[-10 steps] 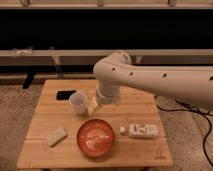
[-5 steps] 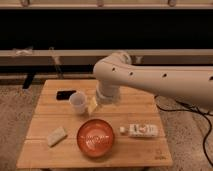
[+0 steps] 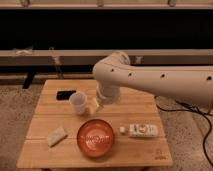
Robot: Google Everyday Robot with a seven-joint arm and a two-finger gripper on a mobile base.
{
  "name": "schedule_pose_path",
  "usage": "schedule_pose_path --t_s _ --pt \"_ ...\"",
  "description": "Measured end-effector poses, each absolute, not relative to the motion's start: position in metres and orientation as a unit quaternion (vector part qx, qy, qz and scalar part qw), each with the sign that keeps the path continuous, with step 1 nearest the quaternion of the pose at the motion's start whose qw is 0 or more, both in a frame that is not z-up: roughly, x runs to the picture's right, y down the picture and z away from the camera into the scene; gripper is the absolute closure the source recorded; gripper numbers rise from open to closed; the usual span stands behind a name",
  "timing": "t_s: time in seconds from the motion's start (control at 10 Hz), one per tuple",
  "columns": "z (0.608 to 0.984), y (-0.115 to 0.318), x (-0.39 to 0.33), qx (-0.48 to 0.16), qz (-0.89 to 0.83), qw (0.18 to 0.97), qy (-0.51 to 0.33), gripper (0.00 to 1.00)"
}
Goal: Stand the bottle upright
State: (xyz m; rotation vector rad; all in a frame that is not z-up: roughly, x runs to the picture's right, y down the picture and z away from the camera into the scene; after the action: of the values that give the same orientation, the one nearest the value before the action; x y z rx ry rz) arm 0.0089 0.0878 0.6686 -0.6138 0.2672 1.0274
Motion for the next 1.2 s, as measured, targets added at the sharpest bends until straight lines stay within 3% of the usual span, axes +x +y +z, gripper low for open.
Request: schedule_pose_path --t_s 0.4,1.2 --pt "0.699 0.079 0.055 -0.29 0.373 0.871 0.133 0.2" --pt "0.764 0.131 0.13 -0.311 0.247 0.878 0.266 0.2"
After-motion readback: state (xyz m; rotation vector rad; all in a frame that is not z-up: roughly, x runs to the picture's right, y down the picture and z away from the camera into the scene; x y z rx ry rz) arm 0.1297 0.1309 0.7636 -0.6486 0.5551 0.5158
